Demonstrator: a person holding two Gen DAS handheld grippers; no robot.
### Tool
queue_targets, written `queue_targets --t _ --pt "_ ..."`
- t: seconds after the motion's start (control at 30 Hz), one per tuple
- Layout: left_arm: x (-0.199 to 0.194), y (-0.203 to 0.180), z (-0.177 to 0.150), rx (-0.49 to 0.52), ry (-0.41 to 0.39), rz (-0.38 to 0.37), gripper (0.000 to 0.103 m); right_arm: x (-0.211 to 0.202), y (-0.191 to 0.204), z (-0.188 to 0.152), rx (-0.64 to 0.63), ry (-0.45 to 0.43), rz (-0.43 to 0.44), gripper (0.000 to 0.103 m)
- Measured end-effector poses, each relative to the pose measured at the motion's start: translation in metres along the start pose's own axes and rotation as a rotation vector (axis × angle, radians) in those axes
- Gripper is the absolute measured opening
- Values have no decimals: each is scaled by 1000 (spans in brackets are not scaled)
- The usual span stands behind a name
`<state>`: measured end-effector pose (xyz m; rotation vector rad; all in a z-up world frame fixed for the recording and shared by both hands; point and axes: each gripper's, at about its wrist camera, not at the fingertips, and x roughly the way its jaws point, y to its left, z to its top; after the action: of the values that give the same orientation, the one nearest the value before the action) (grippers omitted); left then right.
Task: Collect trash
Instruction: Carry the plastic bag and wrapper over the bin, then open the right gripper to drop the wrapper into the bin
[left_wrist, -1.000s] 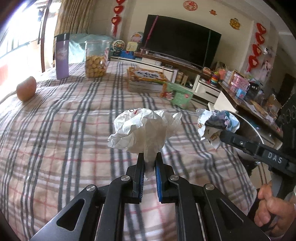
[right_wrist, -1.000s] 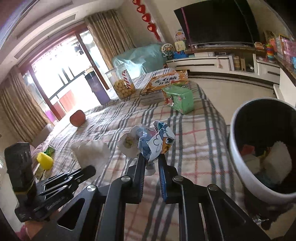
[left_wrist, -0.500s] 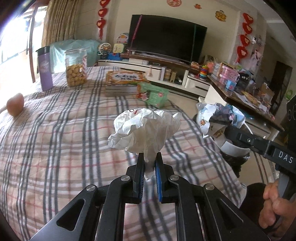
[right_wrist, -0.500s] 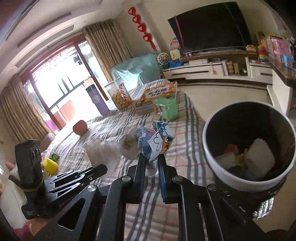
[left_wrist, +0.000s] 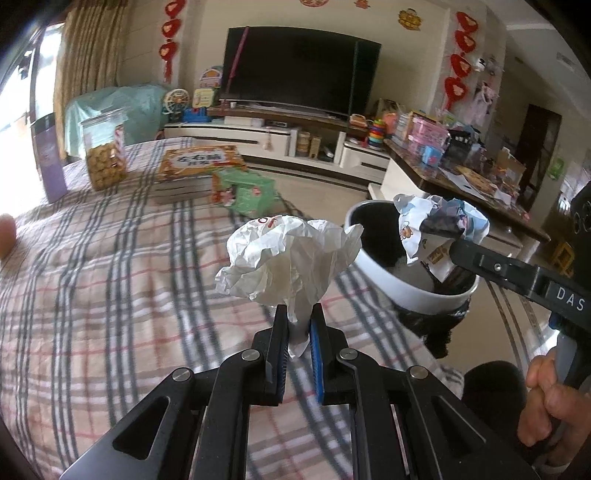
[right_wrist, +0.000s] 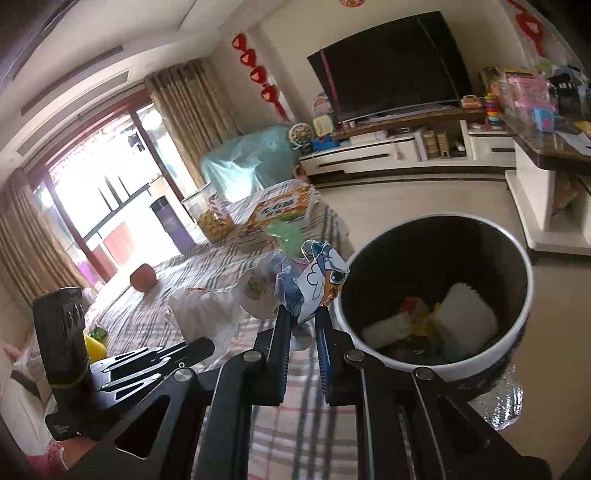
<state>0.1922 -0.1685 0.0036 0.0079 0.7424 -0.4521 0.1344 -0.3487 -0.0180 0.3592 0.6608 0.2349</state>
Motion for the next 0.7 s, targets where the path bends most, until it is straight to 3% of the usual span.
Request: queue_targets --t 0.7 --pt "35 -43 28 92 7 -69 9 -21 -51 3 78 -43 -77 13"
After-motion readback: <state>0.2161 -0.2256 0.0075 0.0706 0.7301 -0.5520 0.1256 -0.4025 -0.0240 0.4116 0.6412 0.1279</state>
